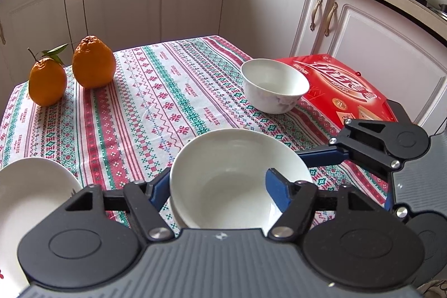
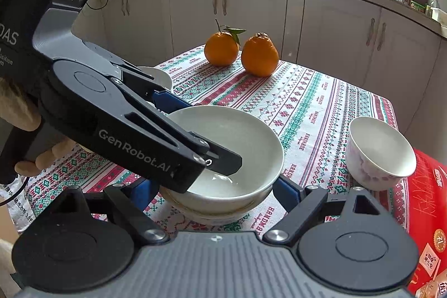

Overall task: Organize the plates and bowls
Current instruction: 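Open the left gripper and withdraw it from the stacked bowls, then grasp the rim of the bowl beside the red box with the left gripper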

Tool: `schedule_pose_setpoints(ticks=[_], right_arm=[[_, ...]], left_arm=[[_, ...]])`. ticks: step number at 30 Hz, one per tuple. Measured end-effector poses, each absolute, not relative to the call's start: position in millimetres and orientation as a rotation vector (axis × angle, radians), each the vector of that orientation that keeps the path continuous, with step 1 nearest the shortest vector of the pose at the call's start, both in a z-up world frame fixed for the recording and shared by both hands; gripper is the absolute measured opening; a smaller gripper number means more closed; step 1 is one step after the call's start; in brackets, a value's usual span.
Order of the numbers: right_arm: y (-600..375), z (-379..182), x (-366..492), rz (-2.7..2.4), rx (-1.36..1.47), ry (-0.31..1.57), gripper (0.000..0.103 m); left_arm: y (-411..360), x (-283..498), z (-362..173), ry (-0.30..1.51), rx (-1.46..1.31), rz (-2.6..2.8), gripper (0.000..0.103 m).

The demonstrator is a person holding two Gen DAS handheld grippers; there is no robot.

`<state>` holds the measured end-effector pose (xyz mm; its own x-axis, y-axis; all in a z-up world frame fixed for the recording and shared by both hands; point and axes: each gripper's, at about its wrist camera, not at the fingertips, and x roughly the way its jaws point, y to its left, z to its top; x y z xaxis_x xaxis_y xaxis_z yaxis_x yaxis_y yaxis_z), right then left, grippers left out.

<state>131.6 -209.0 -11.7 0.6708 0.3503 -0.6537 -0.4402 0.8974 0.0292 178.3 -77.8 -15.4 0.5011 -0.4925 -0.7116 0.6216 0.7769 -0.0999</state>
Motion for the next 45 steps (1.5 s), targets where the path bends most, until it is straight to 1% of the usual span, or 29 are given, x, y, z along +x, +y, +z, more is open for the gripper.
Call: schedule_pose_setpoints(ticks=[1, 2, 3, 4, 6, 9, 20, 32, 45], right_arm=[[-209, -12, 131, 0.447, -0.134, 0.707, 0.091], [-210, -11, 131, 0.446, -0.133, 0.703, 0.093], [-211, -10, 129, 0.443, -0.134, 0.696, 0.099], [-211, -9, 128, 0.441, -0.134, 0.687, 0.102], [-213, -7, 125, 0.442, -0.134, 0.676, 0.103], [-216, -5, 122, 0.429, -0.137, 0.672, 0.103], [-245, 3, 104, 0.341, -0.146, 0.646, 0.103], [-286, -7, 111, 0.224, -0.171, 0.660, 0.103], [-319, -28, 153, 0.164, -0.160, 0.689, 0.103]], left_arm=[[-78, 178, -16, 0.799, 0.179, -0.672, 0.076], [-77, 178, -16, 0.795, 0.183, -0.667, 0.081], [-76, 178, -15, 0.792, 0.180, -0.671, 0.084], [-75, 177, -14, 0.790, 0.175, -0.677, 0.085], [-73, 177, -13, 0.785, 0.170, -0.673, 0.090], [-70, 176, -9, 0.779, 0.161, -0.665, 0.093], [-82, 171, 11, 0.733, 0.214, -0.683, 0.094], [-128, 191, 23, 0.743, 0.302, -0.778, 0.094], [-195, 247, 4, 0.782, 0.373, -0.863, 0.094]])
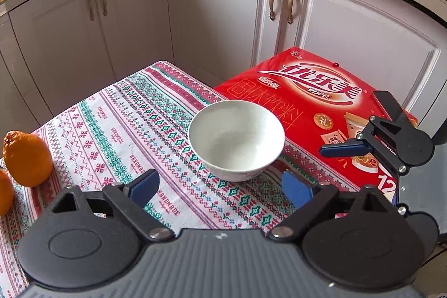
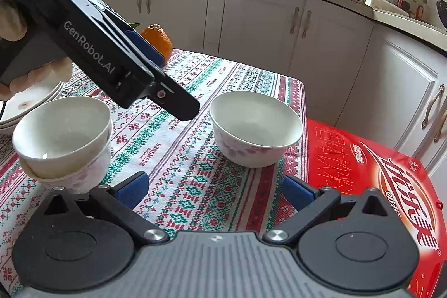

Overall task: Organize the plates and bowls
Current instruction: 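Grasp the rim of the bowl beside the red box with the left gripper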

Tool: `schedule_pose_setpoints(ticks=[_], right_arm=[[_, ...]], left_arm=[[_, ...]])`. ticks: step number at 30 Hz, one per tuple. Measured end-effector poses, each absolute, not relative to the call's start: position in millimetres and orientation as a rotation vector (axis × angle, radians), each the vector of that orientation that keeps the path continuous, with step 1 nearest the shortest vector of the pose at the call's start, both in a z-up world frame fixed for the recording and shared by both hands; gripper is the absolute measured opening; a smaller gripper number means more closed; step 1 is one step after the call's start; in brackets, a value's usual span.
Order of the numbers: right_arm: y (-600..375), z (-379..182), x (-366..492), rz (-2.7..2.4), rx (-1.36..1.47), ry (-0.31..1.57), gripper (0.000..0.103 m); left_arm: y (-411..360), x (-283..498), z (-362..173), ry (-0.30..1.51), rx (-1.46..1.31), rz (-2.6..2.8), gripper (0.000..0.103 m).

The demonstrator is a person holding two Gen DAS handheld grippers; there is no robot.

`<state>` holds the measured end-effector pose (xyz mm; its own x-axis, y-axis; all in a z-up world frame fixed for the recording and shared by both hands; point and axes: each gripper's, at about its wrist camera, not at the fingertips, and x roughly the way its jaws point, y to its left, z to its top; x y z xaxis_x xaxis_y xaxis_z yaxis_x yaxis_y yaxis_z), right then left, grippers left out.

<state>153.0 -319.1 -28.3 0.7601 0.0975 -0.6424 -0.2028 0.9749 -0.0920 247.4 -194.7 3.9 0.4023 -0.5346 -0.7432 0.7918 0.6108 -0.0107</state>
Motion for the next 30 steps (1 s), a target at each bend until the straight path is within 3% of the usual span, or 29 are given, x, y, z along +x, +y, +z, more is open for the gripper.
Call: schedule_pose_setpoints(ticks=[13, 18, 23, 30], right_arm=[[-352, -39, 194, 0.154, -0.111, 0.658, 0.102], [-353, -41, 209, 0.164, -0.124, 0.653, 0.095], [-354, -44, 218, 0.175, -0.133, 0.661, 0.086], [-356, -44, 220, 0.184, -0.127, 0.659, 0.085]], left_arm=[[-239, 294, -24, 0.846, 0.361, -0.893, 0.091], [-251, 305, -34, 0.869, 0.359, -0.883, 0.079], [-255, 312, -40, 0.886, 0.351, -0.878, 0.073], [-256, 315, -43, 0.901, 0.336, -0.896, 0.064]])
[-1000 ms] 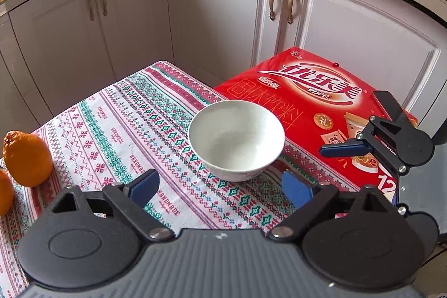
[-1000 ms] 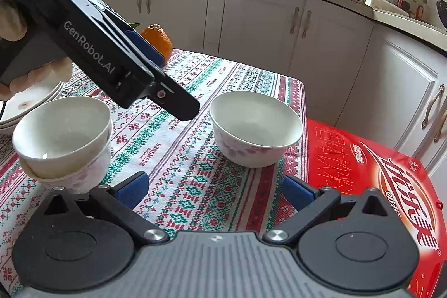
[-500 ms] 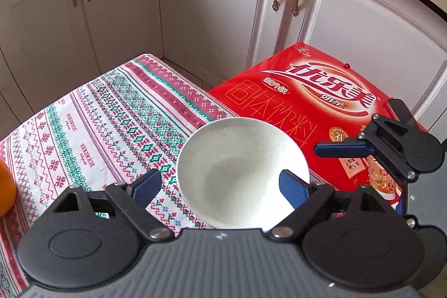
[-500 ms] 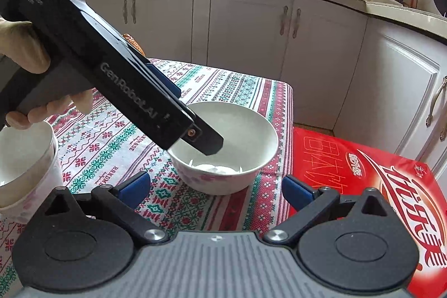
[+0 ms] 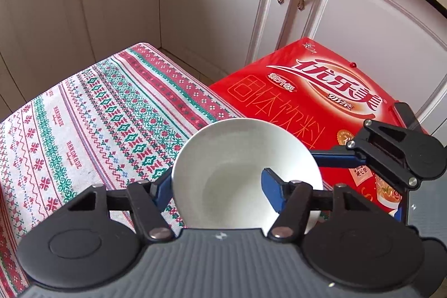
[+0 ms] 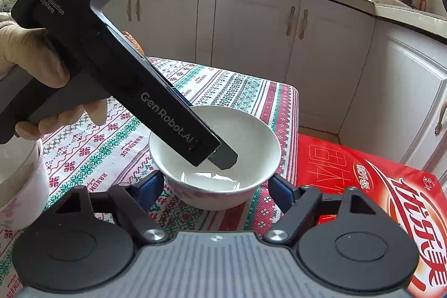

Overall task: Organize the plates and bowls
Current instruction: 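Grasp the rim of the bowl beside the red box with the left gripper, then carry the bowl with the left gripper and lower it onto the bowl stack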

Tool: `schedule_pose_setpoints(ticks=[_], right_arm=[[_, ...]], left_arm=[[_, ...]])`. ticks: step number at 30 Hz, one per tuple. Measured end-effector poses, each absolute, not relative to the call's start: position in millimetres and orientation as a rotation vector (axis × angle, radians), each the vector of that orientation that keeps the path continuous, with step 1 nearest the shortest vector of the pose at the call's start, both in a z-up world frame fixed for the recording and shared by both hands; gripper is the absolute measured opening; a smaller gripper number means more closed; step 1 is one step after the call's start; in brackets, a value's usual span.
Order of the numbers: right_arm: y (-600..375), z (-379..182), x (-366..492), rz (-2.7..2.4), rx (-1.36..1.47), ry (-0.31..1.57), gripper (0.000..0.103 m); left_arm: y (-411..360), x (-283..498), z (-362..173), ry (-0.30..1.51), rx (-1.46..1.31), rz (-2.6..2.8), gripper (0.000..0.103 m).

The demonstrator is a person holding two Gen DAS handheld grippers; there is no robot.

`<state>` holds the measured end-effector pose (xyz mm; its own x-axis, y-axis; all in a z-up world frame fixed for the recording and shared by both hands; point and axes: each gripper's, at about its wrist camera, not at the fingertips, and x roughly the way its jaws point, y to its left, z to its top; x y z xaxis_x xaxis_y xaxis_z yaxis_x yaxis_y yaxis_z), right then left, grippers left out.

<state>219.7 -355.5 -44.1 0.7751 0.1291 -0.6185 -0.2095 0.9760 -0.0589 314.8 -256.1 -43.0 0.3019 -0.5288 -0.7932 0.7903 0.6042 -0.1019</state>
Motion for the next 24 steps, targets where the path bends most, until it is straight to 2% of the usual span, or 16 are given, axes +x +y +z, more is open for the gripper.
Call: schedule_pose_setpoints(ticks=[13, 24], right_arm=[[-348, -37, 213, 0.192, -0.133, 0.671, 0.085], [-329, -6, 177, 0.224, -0.166, 0.640, 0.085]], left_arm=[[-247, 305, -35, 0.898, 0.334, -0.898, 0.064], [-221, 267, 0, 0.843, 0.331, -0.897, 0.065]])
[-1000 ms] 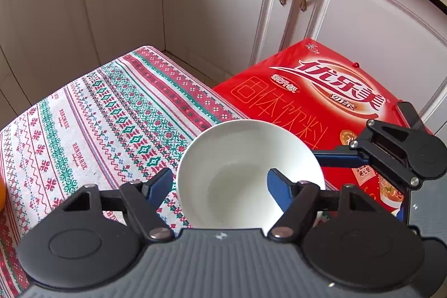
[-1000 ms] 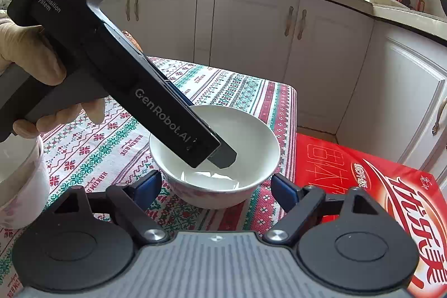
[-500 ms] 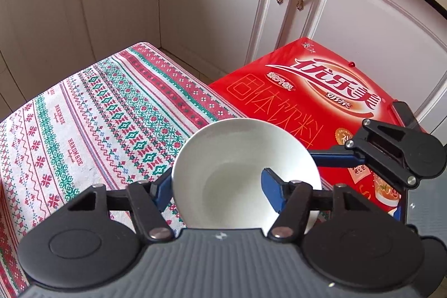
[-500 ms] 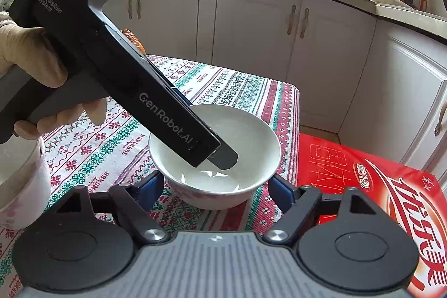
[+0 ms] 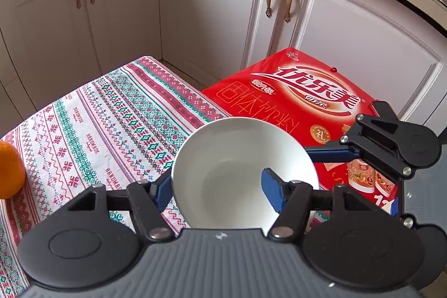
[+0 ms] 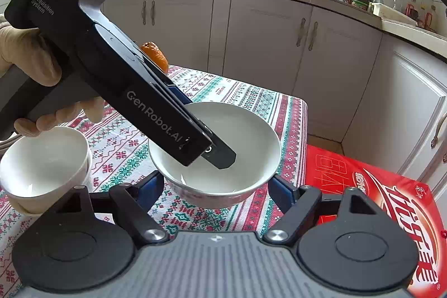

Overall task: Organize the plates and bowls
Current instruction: 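Carry the bowl with the left gripper and lower it onto the bowl stack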

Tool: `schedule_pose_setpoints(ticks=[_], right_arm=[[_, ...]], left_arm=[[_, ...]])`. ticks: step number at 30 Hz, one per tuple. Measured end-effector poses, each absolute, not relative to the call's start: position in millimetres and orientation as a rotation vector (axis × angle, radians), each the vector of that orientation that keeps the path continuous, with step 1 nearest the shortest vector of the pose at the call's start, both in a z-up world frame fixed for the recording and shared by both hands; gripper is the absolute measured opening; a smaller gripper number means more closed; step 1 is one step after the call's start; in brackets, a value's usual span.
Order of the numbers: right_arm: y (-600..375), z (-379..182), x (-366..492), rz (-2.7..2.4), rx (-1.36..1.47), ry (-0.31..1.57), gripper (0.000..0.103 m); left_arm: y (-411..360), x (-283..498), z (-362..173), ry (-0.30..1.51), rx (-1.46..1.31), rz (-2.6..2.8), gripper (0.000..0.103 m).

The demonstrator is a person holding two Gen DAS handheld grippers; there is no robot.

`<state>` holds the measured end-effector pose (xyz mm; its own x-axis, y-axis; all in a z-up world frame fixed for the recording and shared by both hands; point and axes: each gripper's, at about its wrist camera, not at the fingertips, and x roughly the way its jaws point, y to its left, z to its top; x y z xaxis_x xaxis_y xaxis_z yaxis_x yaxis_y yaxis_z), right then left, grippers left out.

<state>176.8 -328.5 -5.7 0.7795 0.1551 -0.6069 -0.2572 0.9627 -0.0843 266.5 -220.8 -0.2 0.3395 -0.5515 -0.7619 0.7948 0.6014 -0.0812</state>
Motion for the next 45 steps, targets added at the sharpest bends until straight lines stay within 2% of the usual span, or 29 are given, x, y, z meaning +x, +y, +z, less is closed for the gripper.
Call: schedule_pose_setpoints(ticks=[19, 30, 45], right_arm=[[-263, 46, 114, 0.370, -0.219, 0.568, 0.085], [-223, 33, 104, 0.468, -0.207, 0.603, 0.085], [-217, 19, 109, 0.479, -0.210, 0.657, 0.085]], left_arm=[[-129, 195, 47, 0.754, 0.267, -0.786, 0.066], [-81, 179, 33, 0.782, 0.221, -0.713, 0.066], [-70, 186, 8, 0.833, 0.157, -0.717, 0.066]])
